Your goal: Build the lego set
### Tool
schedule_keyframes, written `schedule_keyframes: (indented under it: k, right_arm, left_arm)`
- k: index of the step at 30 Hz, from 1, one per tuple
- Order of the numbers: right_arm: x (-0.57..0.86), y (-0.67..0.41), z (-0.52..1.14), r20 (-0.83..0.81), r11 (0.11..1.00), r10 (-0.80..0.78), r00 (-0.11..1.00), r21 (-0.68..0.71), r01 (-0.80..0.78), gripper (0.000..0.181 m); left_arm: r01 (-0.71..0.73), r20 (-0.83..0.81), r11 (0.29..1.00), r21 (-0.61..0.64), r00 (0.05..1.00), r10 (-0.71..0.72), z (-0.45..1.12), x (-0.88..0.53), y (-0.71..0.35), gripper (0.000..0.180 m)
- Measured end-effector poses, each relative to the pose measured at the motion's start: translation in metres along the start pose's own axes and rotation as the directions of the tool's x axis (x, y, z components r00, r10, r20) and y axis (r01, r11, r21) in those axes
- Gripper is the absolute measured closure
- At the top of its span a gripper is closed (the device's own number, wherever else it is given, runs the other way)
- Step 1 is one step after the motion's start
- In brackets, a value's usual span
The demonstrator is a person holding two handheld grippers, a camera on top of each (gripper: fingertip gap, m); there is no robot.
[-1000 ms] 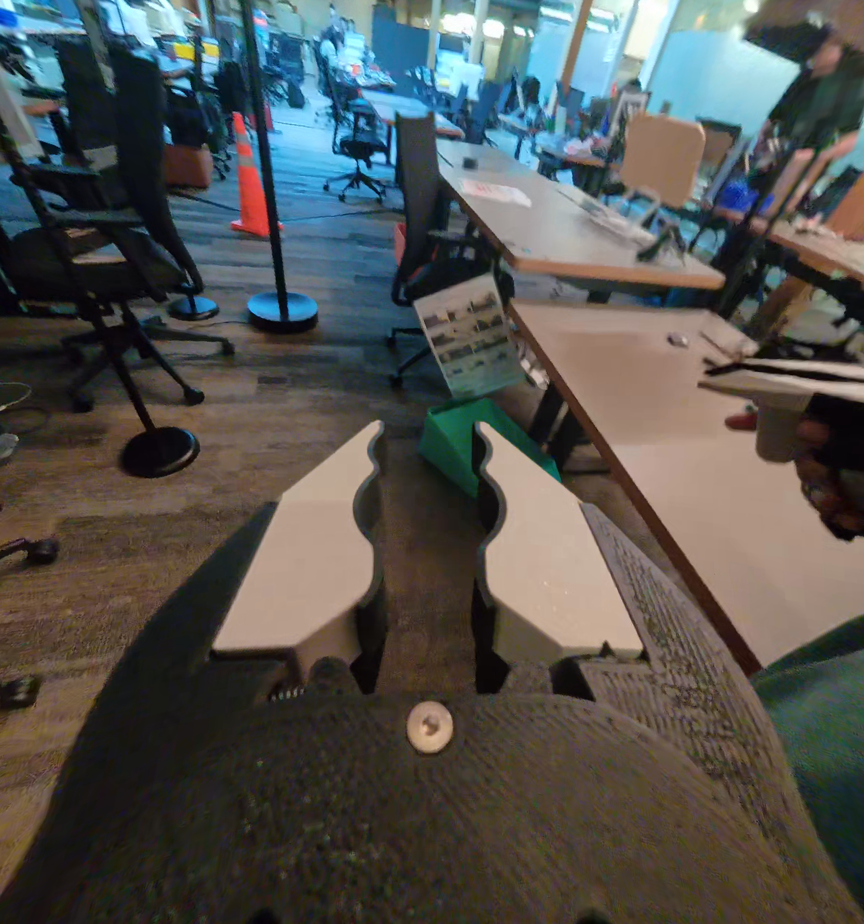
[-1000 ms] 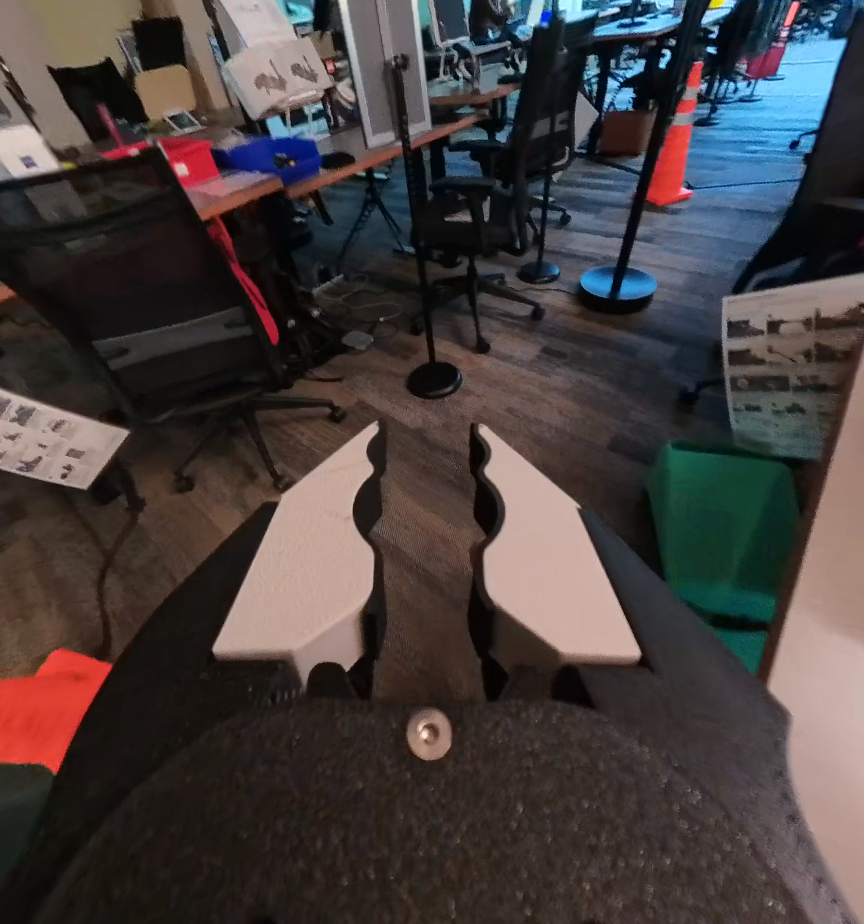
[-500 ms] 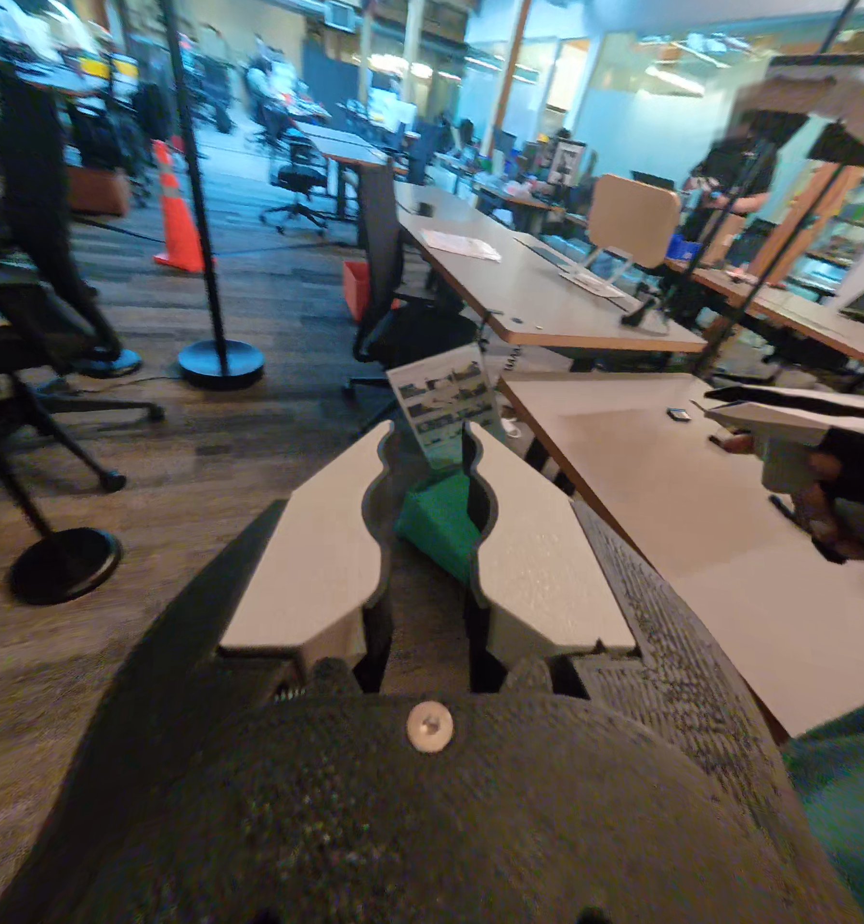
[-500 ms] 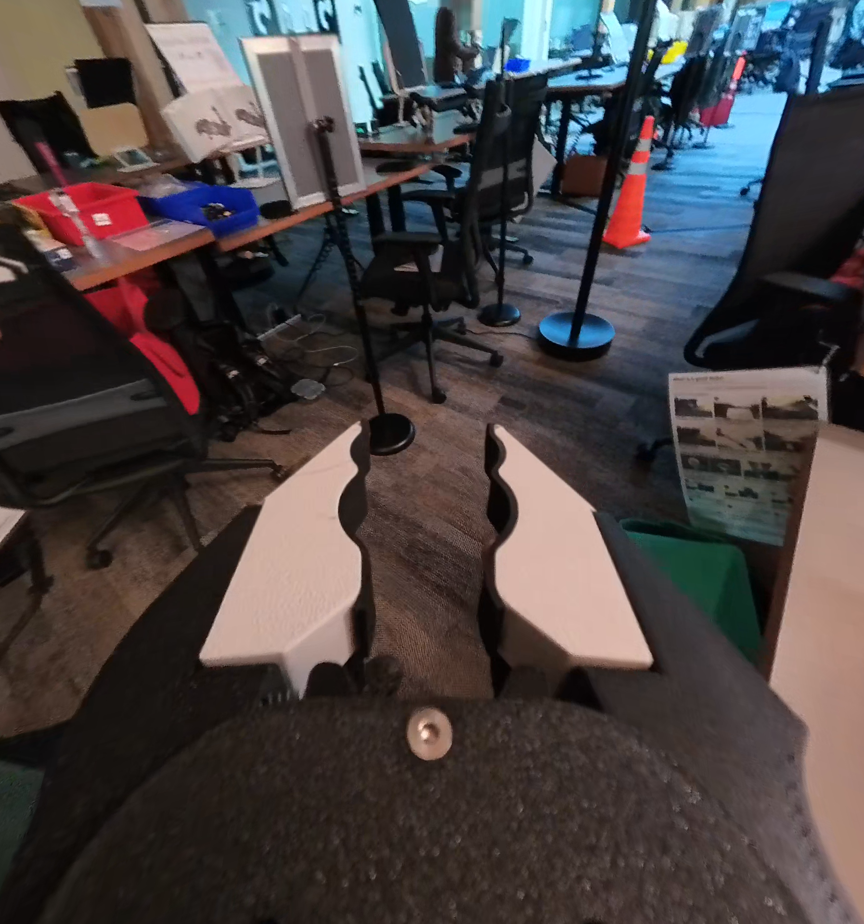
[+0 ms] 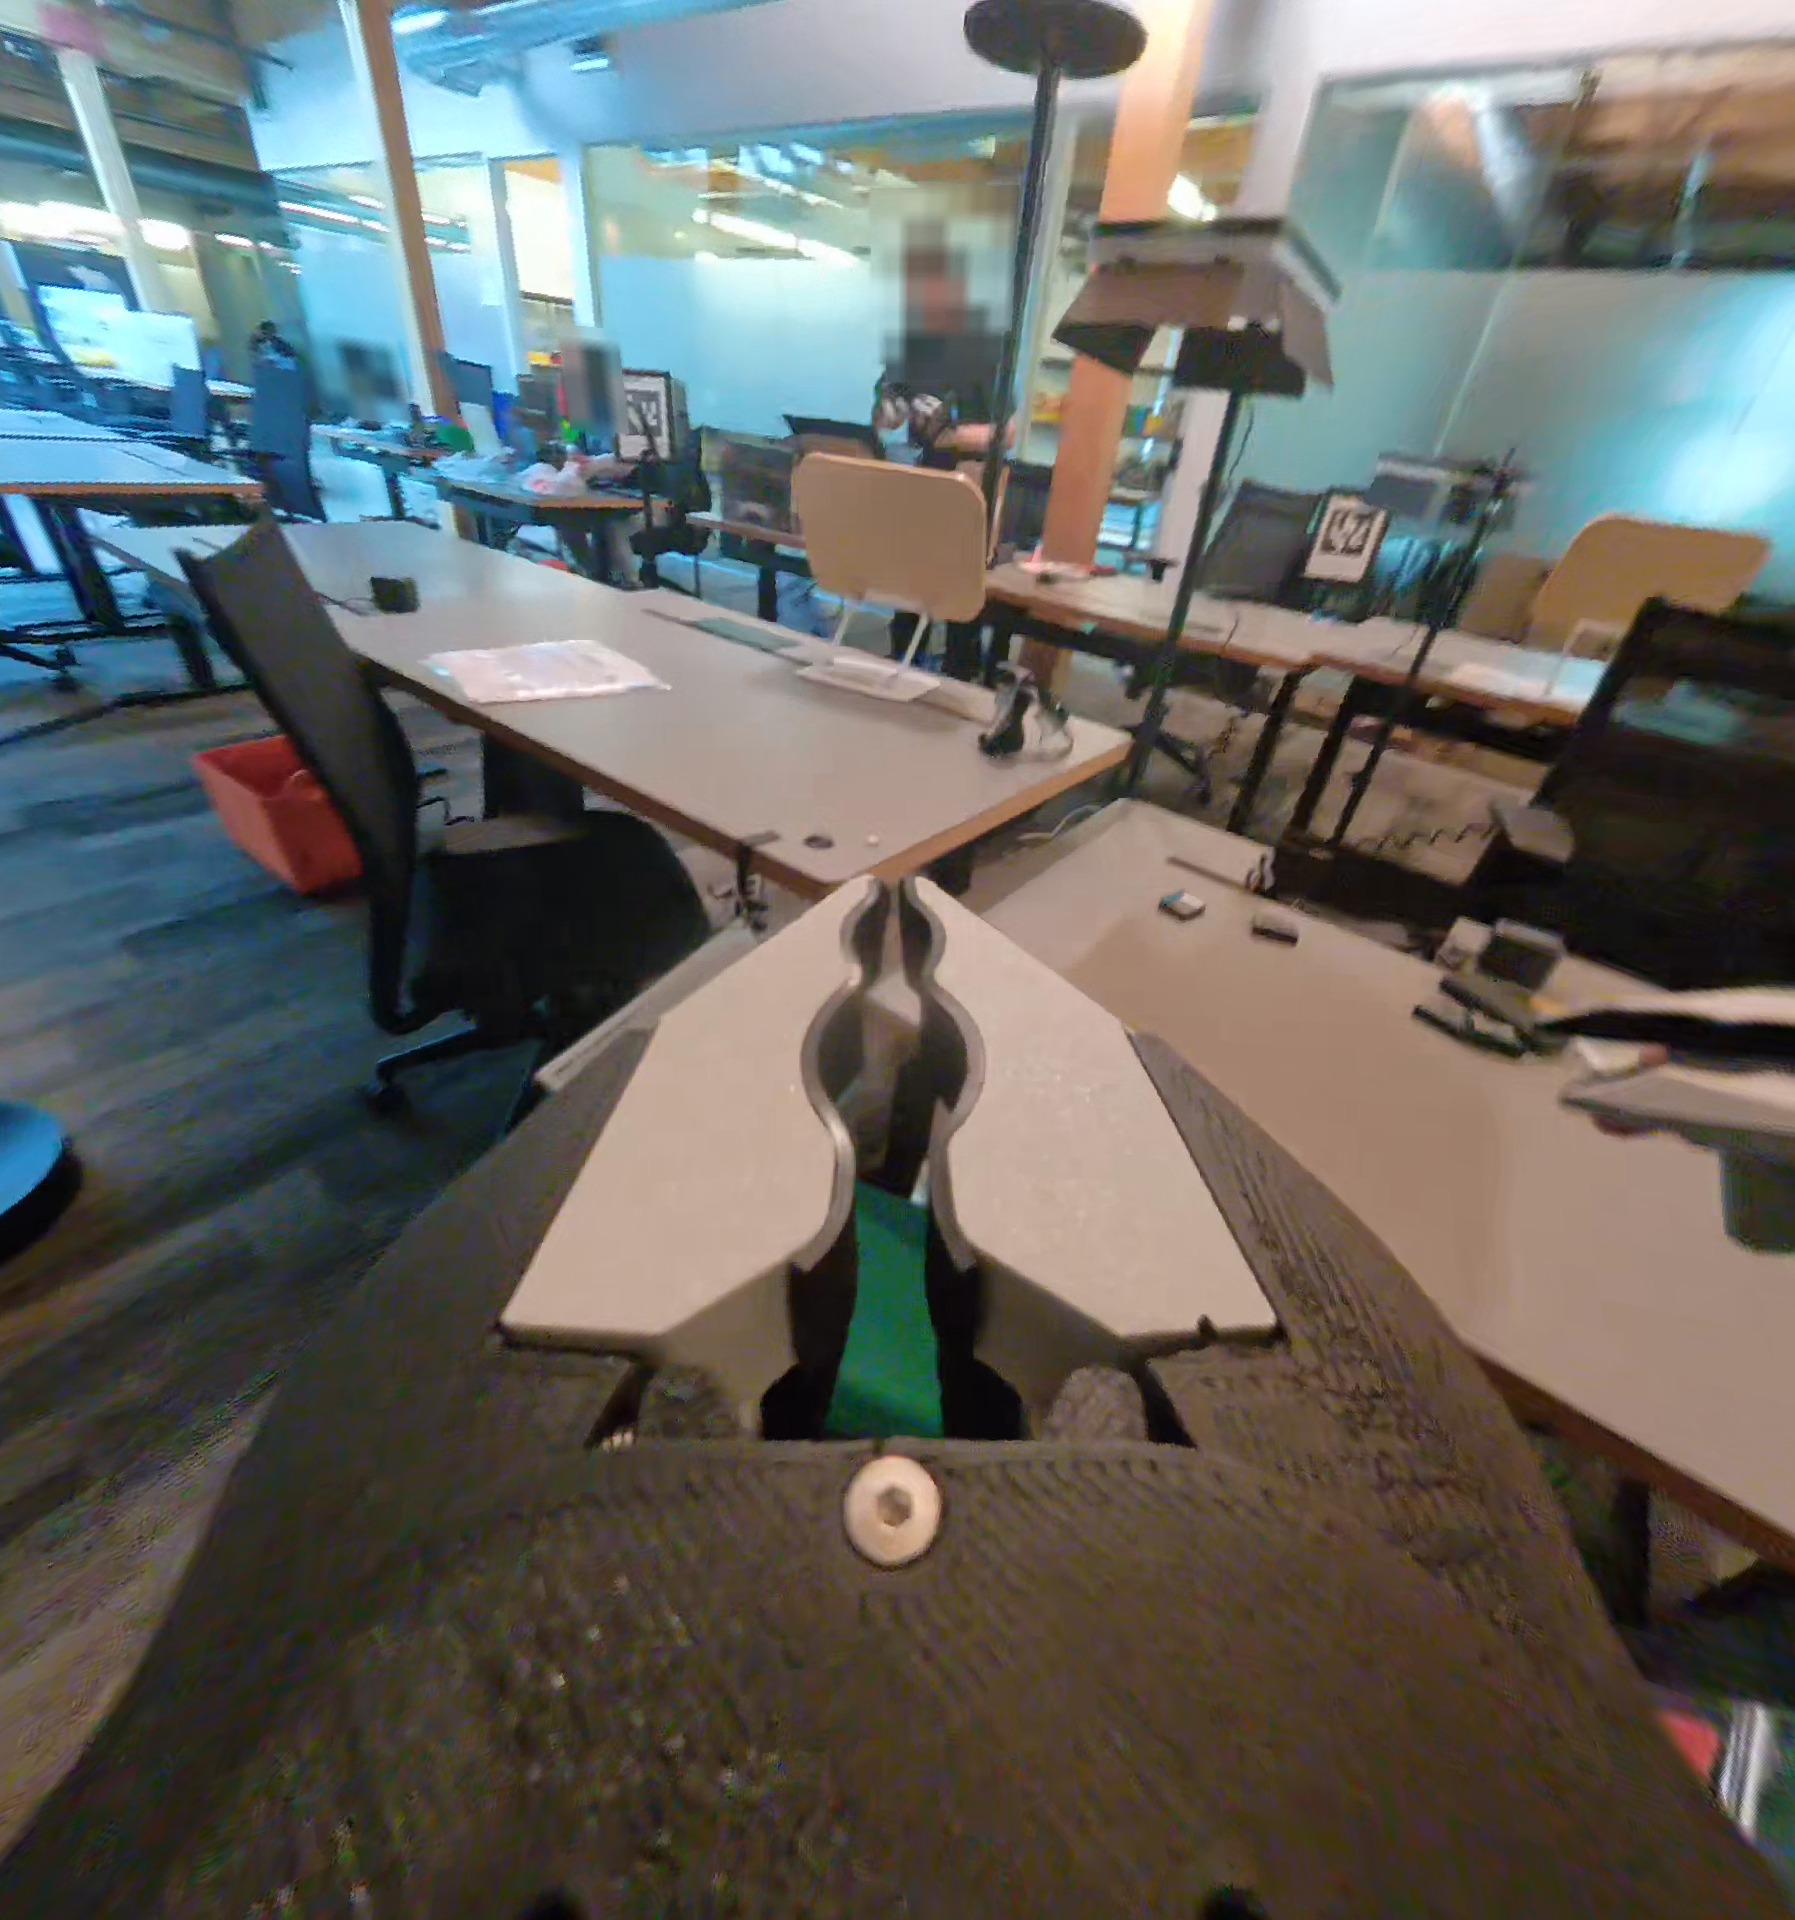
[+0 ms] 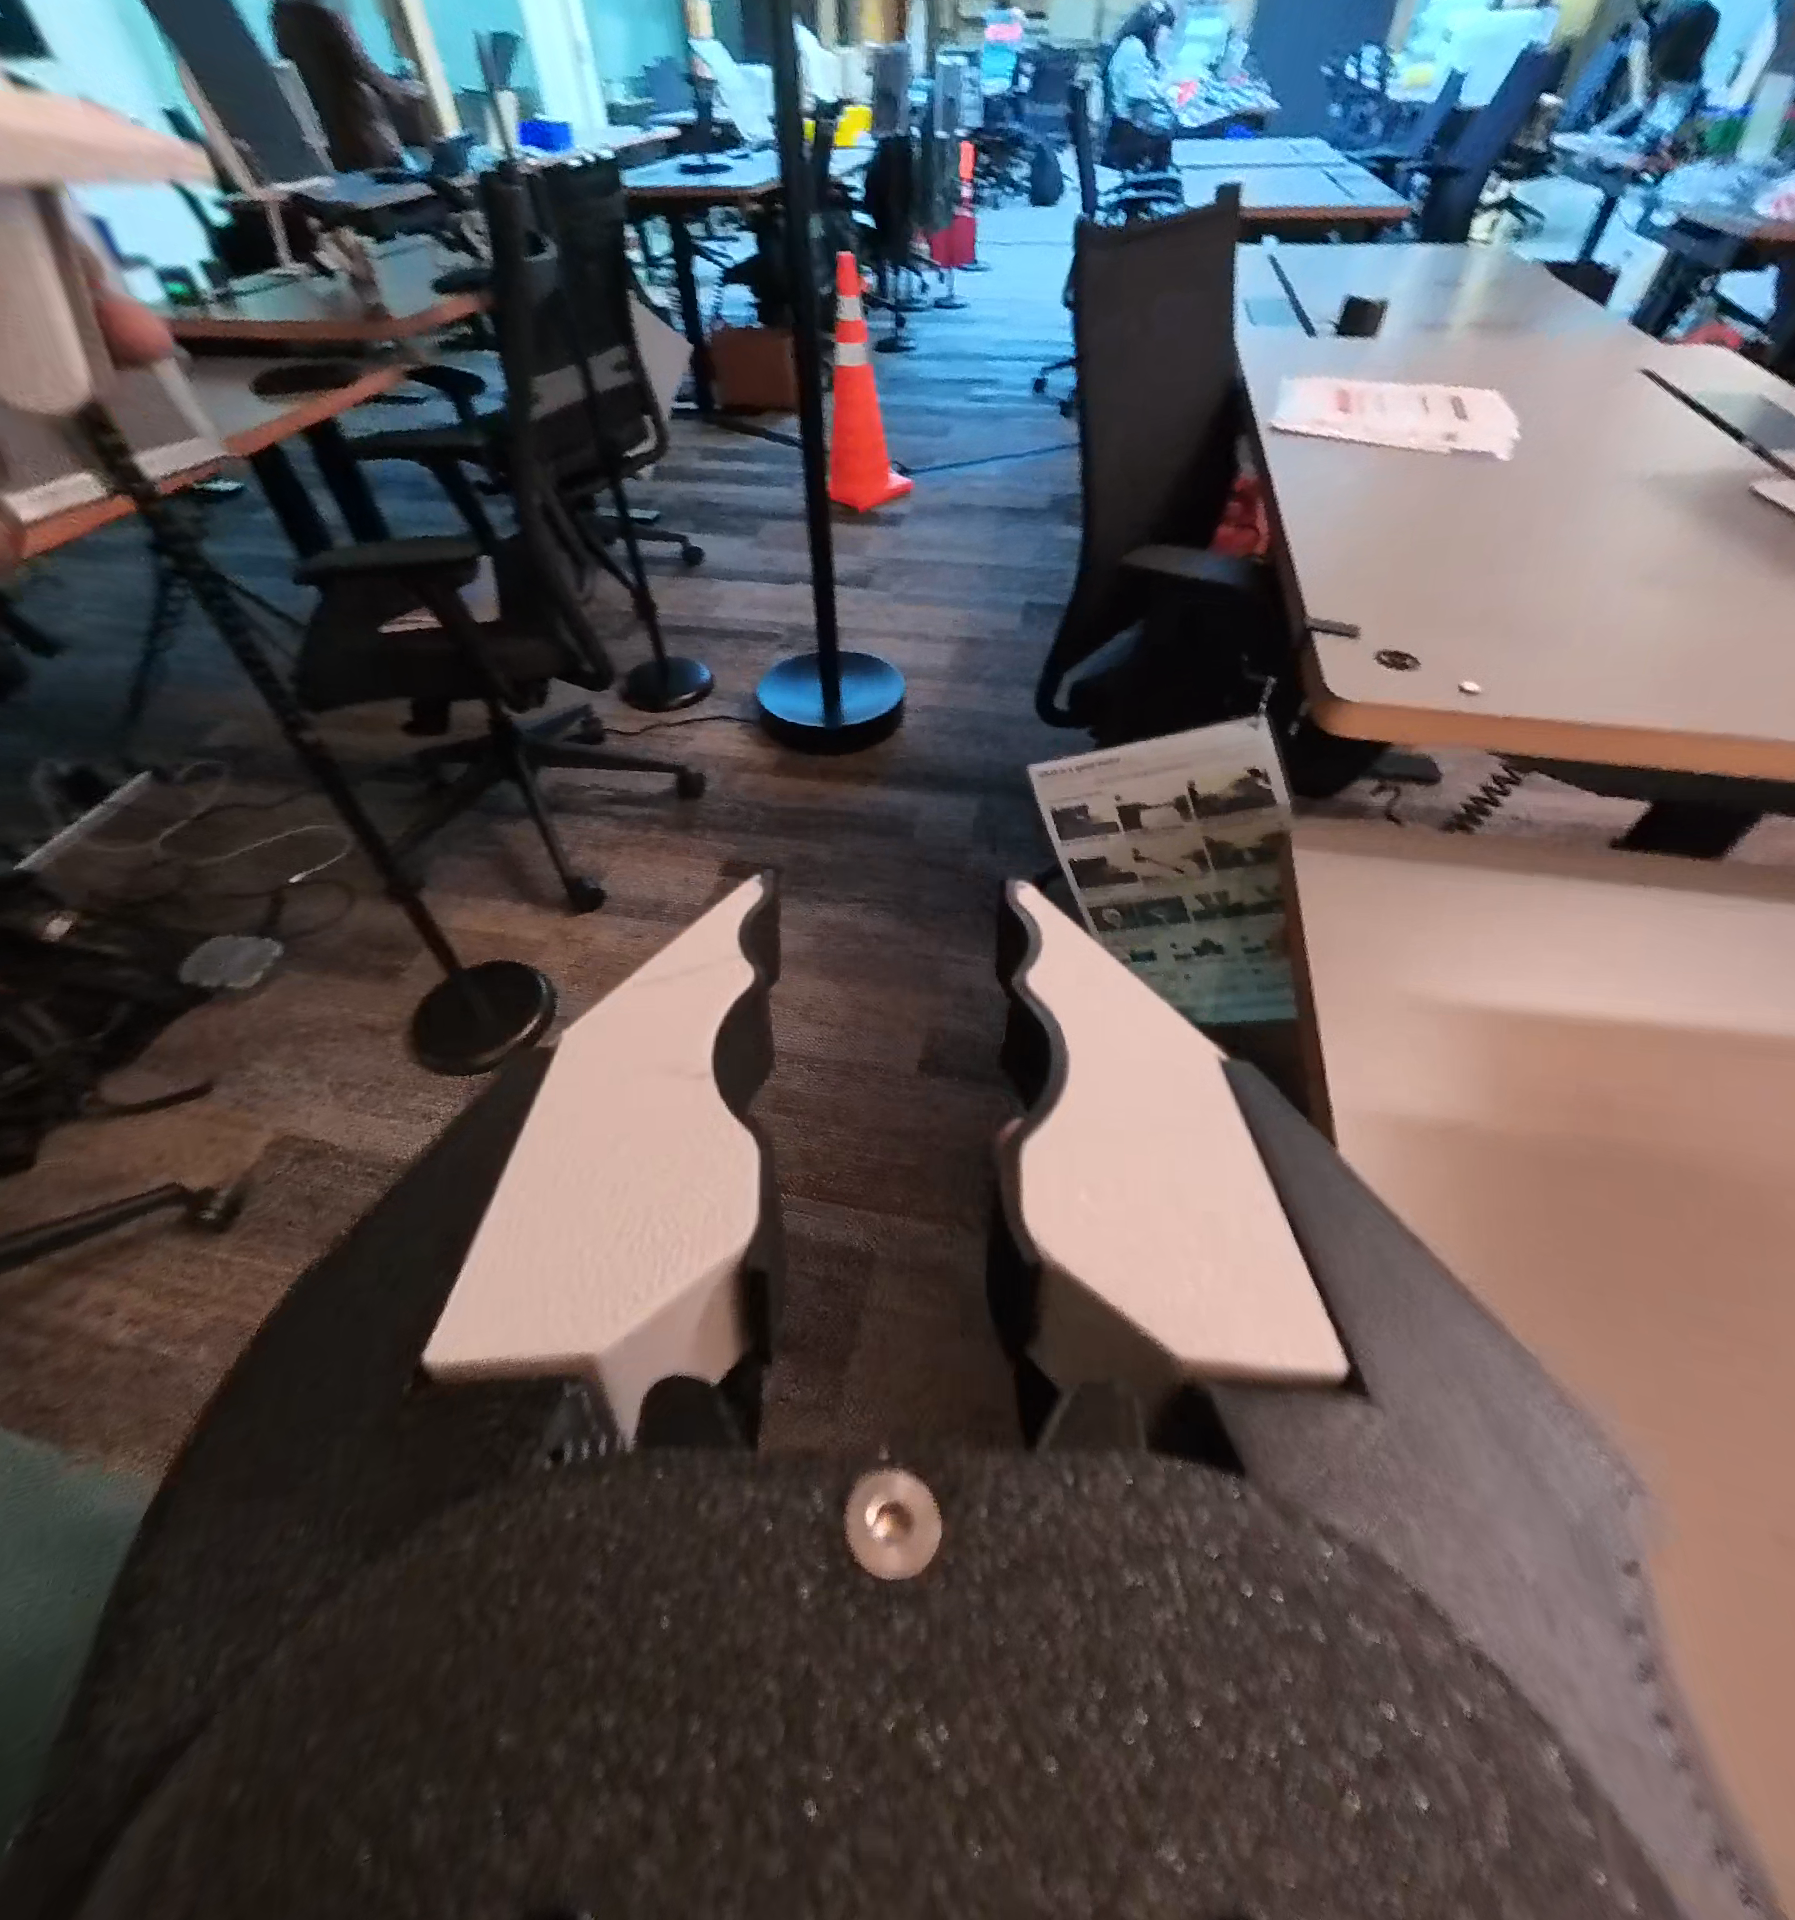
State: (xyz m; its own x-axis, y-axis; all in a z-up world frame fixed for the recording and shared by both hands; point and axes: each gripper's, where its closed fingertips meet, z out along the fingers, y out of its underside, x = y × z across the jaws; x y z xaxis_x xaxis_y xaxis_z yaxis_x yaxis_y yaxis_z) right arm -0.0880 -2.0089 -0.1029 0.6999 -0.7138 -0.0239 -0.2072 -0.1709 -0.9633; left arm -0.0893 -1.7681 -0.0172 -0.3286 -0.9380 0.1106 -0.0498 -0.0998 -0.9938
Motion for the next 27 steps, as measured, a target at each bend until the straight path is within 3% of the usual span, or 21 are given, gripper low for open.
schedule_keyframes:
  k: [7, 10, 23, 27]
  right_arm:
    - [0.059, 0.012, 0.003, -0.134, 0.997, 0.063, 0.989, -0.028, -0.067, 0.142]
    - [0.089, 0.021, 0.004, -0.149, 0.994, 0.099, 0.984, -0.021, -0.103, 0.145]
    - [0.221, 0.006, 0.04, -0.038, 0.999, 0.028, 0.999, 0.02, -0.028, 0.138]
    - [0.227, 0.015, 0.053, -0.007, 1.0, 0.011, 1.0, -0.013, -0.011, 0.135]
  left_arm:
    - [0.146, -0.053, 0.989, -0.026, 0.988, -0.147, 0.078, 0.006, 0.032, 0.18]
    - [0.134, -0.121, 0.989, -0.063, 0.983, -0.141, 0.109, 0.041, 0.045, 0.18]
    - [0.088, -0.133, 0.993, -0.076, 0.986, -0.097, 0.226, 0.114, 0.024, 0.124]
    - [0.069, -0.102, 0.993, -0.101, 0.992, -0.079, 0.24, 0.111, 0.031, 0.127]
